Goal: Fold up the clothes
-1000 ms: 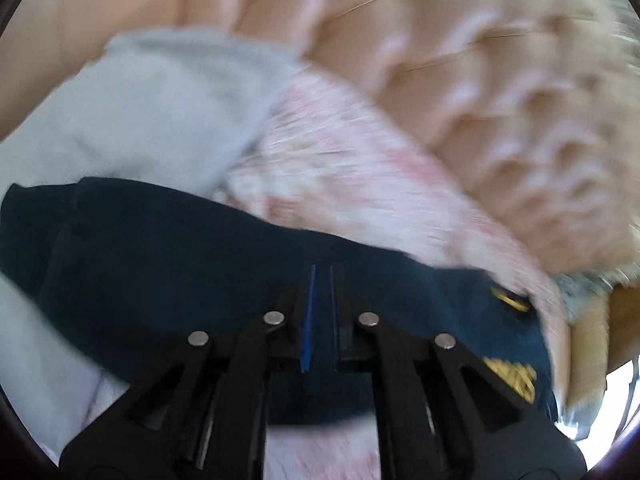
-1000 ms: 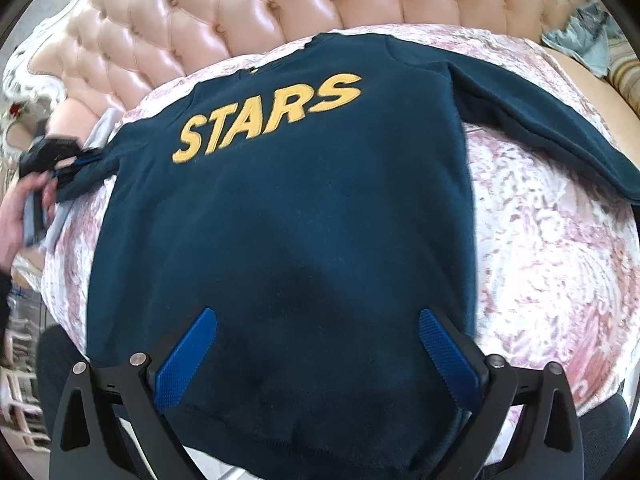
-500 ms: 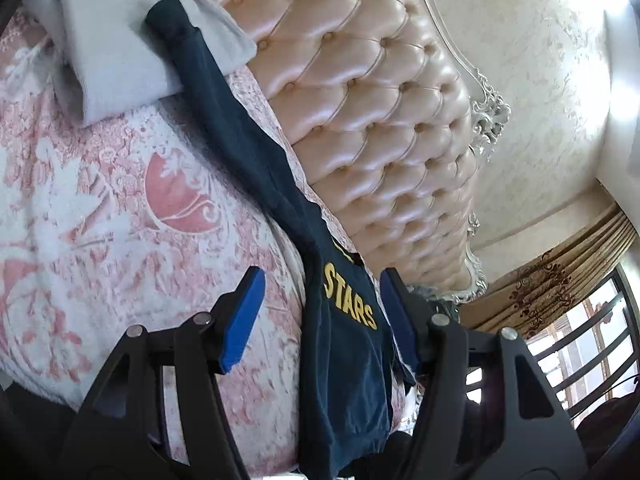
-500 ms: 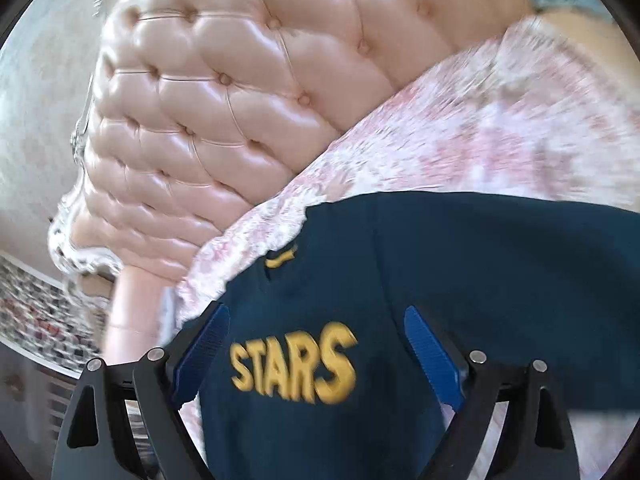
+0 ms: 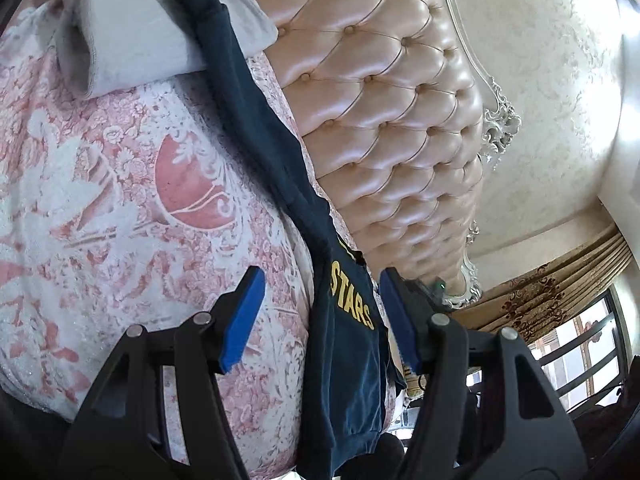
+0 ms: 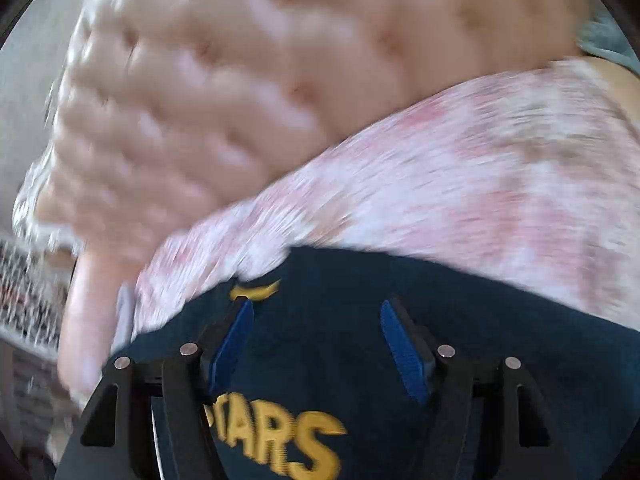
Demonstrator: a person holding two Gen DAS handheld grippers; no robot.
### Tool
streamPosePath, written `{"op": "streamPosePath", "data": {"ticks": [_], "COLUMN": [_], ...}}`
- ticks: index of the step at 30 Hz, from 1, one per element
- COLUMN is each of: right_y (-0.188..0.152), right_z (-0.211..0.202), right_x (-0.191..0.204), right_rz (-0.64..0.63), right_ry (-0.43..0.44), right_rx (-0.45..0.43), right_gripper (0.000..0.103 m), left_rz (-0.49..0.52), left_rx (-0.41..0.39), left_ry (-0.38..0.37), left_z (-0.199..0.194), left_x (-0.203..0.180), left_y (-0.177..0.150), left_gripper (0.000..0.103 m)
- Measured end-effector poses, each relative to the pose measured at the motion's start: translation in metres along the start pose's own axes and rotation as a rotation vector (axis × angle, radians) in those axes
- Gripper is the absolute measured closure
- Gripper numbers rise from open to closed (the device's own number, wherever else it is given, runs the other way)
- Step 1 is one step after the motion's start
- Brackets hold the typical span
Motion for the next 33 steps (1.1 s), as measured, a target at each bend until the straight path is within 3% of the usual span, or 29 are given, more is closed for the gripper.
{"op": "streamPosePath", "data": {"ticks": [3,5,10,14,16,18,20,23,25,27,29,33], "right_y": [0.0,0.004,0.02,0.017,0.012,0.015,0.02,0.014,-0.011,-0.054,-0.108,-0.209], "right_z": [0.034,0.047,0.044,0.042,0.059,0.065,0.056,0.007,-0.041,-0.077,-0.102,-0.131], "right_x": [0.021,0.022,0.019,0.042,0.041,0.036,0.032,0.029,0.031,0.027,0.017,-0.006], "right_rz": [-0.113,-0.109,0.033,-0.023,-0.033,-0.039,-0.001,0.064,0.023,-0.013,0.003,0.104], "right_ry": [-0.105,-0.156,-0.12,-0.015,-0.042,-0.077,-0.087,-0.06,-0.062,-0.108,-0.093,-0.01], "right_rx": [0.07,0.075,0.05,0.054,0.092,0.062,0.04,-0.051,-0.119,-0.124,-0.093,-0.005], "right_gripper": [0.035,0.035,0.035,0.035,0.035,0.036,0.036,0.035,0.031,0.022,0.022,0.022], "left_rz": [-0.004,-0.008,-0.015,-0.02,-0.013,-0.009,-0.006,0.006,0.006,0.012,0.036,0.121], "left_rx": [-0.009,-0.009,-0.014,-0.015,-0.014,-0.013,-0.011,-0.01,-0.013,-0.001,0.04,0.207], "left_ry": [0.003,-0.001,-0.023,-0.036,-0.035,-0.035,-0.036,-0.049,-0.056,-0.054,-0.067,-0.04], "left_z": [-0.002,-0.001,-0.003,-0.002,-0.001,0.0,0.001,0.002,0.0,0.001,0.006,0.031], "left_x": [0.001,0.001,0.001,0.001,0.0,-0.001,-0.001,-0.004,-0.006,-0.008,-0.015,-0.037], "left_y": [0.001,0.001,0.003,0.004,0.004,0.004,0.004,0.004,0.004,0.002,-0.004,-0.034], "left_gripper": [0.041,0.041,0.041,0.041,0.041,0.041,0.041,0.041,0.041,0.041,0.041,0.041]}}
Point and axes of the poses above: each gripper's, at about its wrist camera, not at the fingertips, and z roughly the way its jaws point, x to its left, y to its top, the point moved 7 cm from there along z, roughly the way its jaws point, and after that the axes turned 13 degrees about -y, right-handed, at the moved point
